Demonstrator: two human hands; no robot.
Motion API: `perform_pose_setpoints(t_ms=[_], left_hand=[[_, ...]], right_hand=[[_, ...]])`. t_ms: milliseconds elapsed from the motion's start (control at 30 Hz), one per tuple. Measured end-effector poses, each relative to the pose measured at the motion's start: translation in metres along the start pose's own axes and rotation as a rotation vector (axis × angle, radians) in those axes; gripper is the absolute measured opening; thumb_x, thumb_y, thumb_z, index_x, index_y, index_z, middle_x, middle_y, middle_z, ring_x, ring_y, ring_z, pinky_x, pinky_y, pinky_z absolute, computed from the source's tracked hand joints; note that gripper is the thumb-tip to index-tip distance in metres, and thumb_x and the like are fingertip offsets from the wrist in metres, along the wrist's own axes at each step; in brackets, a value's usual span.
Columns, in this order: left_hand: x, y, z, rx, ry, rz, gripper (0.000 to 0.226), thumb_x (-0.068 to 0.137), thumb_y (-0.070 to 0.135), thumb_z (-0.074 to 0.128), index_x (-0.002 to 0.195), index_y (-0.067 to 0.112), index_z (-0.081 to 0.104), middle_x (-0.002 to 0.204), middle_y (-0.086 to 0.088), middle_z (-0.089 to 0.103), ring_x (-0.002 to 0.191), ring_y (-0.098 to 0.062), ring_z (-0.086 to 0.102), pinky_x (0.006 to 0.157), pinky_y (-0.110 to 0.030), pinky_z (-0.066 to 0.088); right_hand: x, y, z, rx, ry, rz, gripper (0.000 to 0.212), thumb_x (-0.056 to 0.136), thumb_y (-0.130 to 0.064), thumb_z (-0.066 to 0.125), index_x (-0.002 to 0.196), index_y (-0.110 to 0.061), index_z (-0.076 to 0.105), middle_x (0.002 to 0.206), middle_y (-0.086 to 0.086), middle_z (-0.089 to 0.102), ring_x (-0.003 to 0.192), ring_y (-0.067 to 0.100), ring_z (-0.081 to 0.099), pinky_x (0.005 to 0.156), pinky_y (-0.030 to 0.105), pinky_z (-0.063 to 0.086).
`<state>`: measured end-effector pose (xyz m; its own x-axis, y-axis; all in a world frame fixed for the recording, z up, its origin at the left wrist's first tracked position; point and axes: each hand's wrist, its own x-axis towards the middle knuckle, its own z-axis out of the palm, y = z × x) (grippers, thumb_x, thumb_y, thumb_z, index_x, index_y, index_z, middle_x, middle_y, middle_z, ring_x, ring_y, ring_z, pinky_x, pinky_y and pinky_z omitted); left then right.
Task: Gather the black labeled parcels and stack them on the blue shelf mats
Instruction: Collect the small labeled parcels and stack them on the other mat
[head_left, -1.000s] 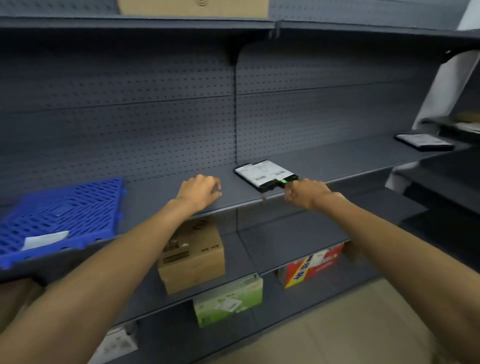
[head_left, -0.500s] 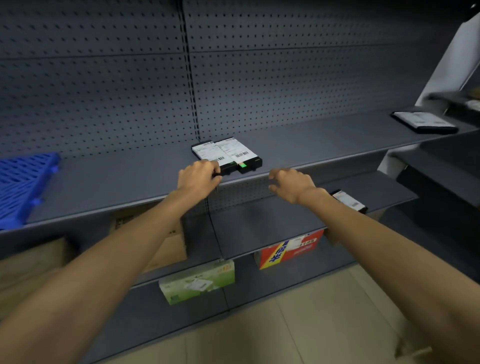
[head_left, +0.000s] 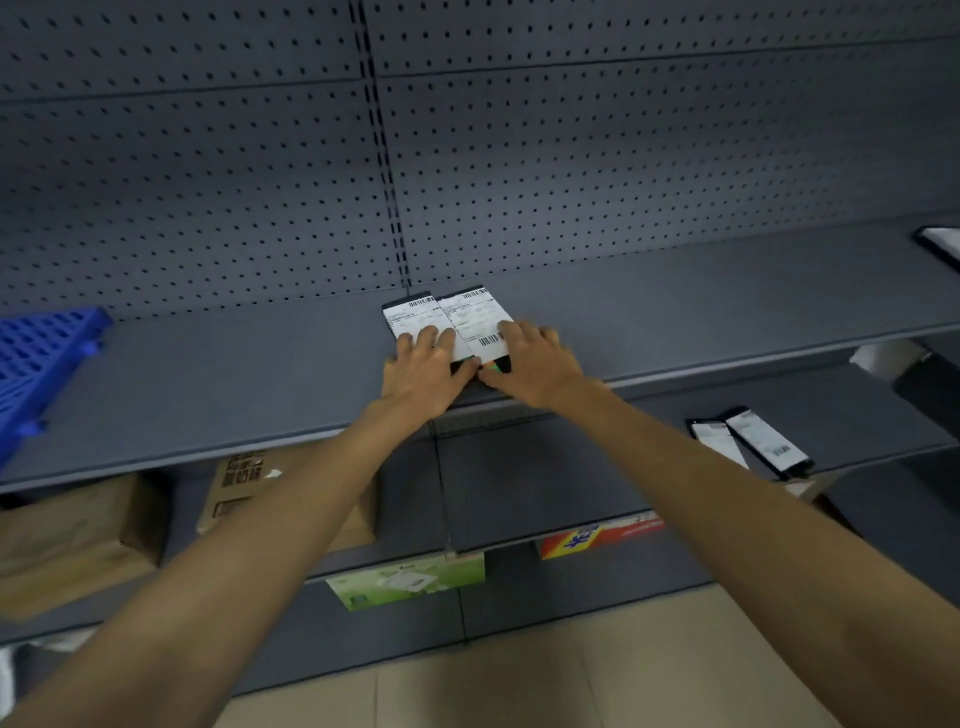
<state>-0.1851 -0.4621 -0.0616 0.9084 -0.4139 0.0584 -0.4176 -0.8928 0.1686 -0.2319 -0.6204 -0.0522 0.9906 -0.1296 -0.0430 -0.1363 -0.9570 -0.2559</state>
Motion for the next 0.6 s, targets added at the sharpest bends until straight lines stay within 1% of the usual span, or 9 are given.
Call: perform_pose_setpoints(t_ms=[133, 200, 267, 300, 333, 400, 433, 500, 600], left_hand=[[0.001, 0.007, 0.003, 0.048, 0.032, -0.082, 0.071, 0.092, 0.068, 0.039, 0.146, 0.021, 0.036, 0.148, -0.003, 0.038, 0.134, -0.035, 0.036, 0.102, -0.05, 0.042], [0.0, 0.011, 0.003, 0.032, 0.004, -0.162, 0.07, 0.092, 0.064, 0.042, 0.148, 0.024, 0.032, 0.151, -0.002, 0.032, 0.139, -0.038, 0.027, 0.105, -0.051, 0.038], [0.0, 0.014, 0.001, -0.043, -0.045, -0.274, 0.069, 0.091, 0.061, 0.045, 0.151, 0.031, 0.027, 0.154, 0.001, 0.025, 0.144, -0.042, 0.015, 0.109, -0.054, 0.033], [0.0, 0.016, 0.0, -0.089, -0.053, -0.318, 0.069, 0.09, 0.06, 0.048, 0.151, 0.035, 0.026, 0.155, 0.003, 0.023, 0.143, -0.043, 0.015, 0.109, -0.054, 0.033], [-0.001, 0.018, -0.001, -0.139, -0.036, -0.348, 0.067, 0.089, 0.057, 0.052, 0.149, 0.037, 0.03, 0.154, 0.004, 0.024, 0.141, -0.042, 0.023, 0.106, -0.052, 0.036], [-0.004, 0.021, -0.002, -0.209, 0.048, -0.379, 0.062, 0.086, 0.051, 0.061, 0.143, 0.037, 0.043, 0.15, 0.006, 0.033, 0.131, -0.036, 0.042, 0.101, -0.047, 0.042], [-0.006, 0.021, -0.004, -0.225, 0.093, -0.398, 0.059, 0.084, 0.049, 0.064, 0.14, 0.036, 0.049, 0.147, 0.007, 0.037, 0.128, -0.035, 0.047, 0.099, -0.045, 0.044], [-0.011, 0.016, -0.01, -0.251, 0.175, -0.454, 0.055, 0.082, 0.045, 0.068, 0.135, 0.033, 0.055, 0.144, 0.007, 0.042, 0.126, -0.033, 0.05, 0.097, -0.044, 0.047], [-0.022, -0.003, -0.025, -0.279, 0.294, -0.532, 0.053, 0.081, 0.042, 0.068, 0.133, 0.034, 0.056, 0.144, 0.006, 0.043, 0.126, -0.032, 0.05, 0.095, -0.045, 0.048]], right_hand=[[0.022, 0.011, -0.002, 0.038, -0.078, -0.094, 0.084, 0.088, -0.052, 0.056, 0.153, -0.017, 0.018, 0.159, 0.009, 0.02, 0.137, 0.038, 0.029, 0.107, 0.049, 0.035], [0.032, 0.016, -0.006, 0.014, -0.098, -0.141, 0.086, 0.086, -0.051, 0.059, 0.153, -0.017, 0.019, 0.16, 0.008, 0.018, 0.138, 0.04, 0.029, 0.106, 0.05, 0.036], [0.042, 0.02, -0.009, 0.005, -0.114, -0.175, 0.087, 0.084, -0.051, 0.061, 0.153, -0.017, 0.02, 0.161, 0.007, 0.017, 0.138, 0.04, 0.029, 0.106, 0.05, 0.036], [0.045, 0.022, -0.009, 0.008, -0.111, -0.195, 0.086, 0.084, -0.05, 0.062, 0.153, -0.018, 0.021, 0.16, 0.006, 0.018, 0.137, 0.04, 0.032, 0.105, 0.049, 0.038], [0.048, 0.024, -0.01, 0.013, -0.099, -0.219, 0.084, 0.084, -0.049, 0.063, 0.152, -0.018, 0.024, 0.159, 0.006, 0.021, 0.135, 0.04, 0.035, 0.103, 0.047, 0.039], [0.053, 0.025, -0.011, 0.028, -0.064, -0.265, 0.081, 0.085, -0.046, 0.064, 0.151, -0.018, 0.028, 0.157, 0.005, 0.027, 0.131, 0.04, 0.04, 0.101, 0.046, 0.042], [0.055, 0.023, -0.012, 0.039, -0.05, -0.281, 0.078, 0.086, -0.044, 0.063, 0.151, -0.017, 0.03, 0.156, 0.005, 0.029, 0.13, 0.039, 0.041, 0.101, 0.046, 0.042], [0.057, 0.018, -0.018, 0.063, -0.028, -0.313, 0.074, 0.087, -0.043, 0.062, 0.15, -0.017, 0.033, 0.154, 0.006, 0.034, 0.128, 0.038, 0.044, 0.1, 0.045, 0.042], [0.063, -0.001, -0.026, 0.073, -0.011, -0.382, 0.07, 0.087, -0.041, 0.06, 0.149, -0.02, 0.035, 0.151, 0.005, 0.038, 0.127, 0.036, 0.047, 0.099, 0.044, 0.043]])
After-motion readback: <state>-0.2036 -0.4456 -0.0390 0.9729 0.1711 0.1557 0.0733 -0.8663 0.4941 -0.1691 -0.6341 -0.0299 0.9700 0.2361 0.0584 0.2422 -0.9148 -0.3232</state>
